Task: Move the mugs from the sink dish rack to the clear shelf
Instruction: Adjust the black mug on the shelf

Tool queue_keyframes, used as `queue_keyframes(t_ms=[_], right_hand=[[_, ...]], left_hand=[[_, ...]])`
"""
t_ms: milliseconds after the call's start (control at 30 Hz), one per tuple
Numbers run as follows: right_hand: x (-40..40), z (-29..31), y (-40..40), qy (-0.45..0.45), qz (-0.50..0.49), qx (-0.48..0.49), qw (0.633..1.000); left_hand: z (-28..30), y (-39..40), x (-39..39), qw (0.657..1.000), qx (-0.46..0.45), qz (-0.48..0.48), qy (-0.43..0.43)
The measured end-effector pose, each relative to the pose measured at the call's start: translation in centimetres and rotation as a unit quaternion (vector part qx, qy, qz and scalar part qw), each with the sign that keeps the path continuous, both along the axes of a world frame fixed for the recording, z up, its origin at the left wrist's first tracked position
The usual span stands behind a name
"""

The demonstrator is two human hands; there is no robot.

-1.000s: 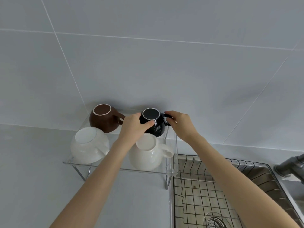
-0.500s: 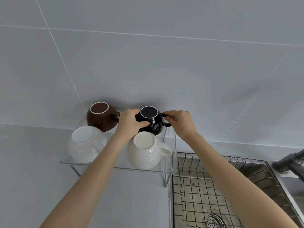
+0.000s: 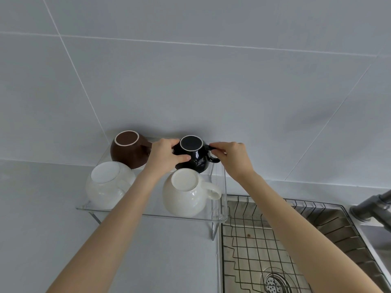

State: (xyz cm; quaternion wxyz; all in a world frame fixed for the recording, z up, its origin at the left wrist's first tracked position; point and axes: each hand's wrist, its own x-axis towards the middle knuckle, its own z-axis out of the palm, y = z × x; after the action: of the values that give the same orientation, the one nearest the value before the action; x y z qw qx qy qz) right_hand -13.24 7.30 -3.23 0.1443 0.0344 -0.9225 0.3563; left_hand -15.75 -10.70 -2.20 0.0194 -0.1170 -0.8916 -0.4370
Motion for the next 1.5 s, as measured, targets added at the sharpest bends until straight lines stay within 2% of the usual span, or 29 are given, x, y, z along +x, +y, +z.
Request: queue_keyframes(t_ms=[100,233,333,467,633,933,1167,1500], right_hand=[[0.0,0.1,-0.1,-0.01,-0.004,-0.008,1.0],[0.4,0.6,-0.7,-0.039,-0.015,0.005,0.999],[1.9,1.2,-2.2,0.02,-0.005,-0.026,0.999],[4.8,2.2,-5.7,0.078,0.06,-0.064,0.993],[8.2,1.6,-11.2,0.103,0.166,-0.07,0.978],[8.4,-0.5,-16.6,-0.041,0.122,-0.014,0.992],[7.7,-1.7,-17.4,-0.032,0.091,0.015,0.995],[6.2,-0.5,-16.6,-0.066,0.11,0.132,0.983]], left_hand=[[0.0,-0.1,0.1,1.0,-0.006,0.0,0.0],[0.9,-0.8,0.6,0.997,-0.062,-0.036,0.019],[2.2,-3.7,1.2,0.997,-0.065,-0.032,-0.011],[3.8,-10.4,3.4,0.996,0.016,-0.034,-0.078],[4.4,-17.3,6.1,0.991,-0.038,-0.005,-0.131],[1.0,-18.7,6.1,0.991,0.01,-0.024,-0.133],[-0.3,-19.2,5.9,0.989,0.066,-0.014,-0.133],[-0.2,-16.5,7.6,0.995,0.033,0.08,-0.041]])
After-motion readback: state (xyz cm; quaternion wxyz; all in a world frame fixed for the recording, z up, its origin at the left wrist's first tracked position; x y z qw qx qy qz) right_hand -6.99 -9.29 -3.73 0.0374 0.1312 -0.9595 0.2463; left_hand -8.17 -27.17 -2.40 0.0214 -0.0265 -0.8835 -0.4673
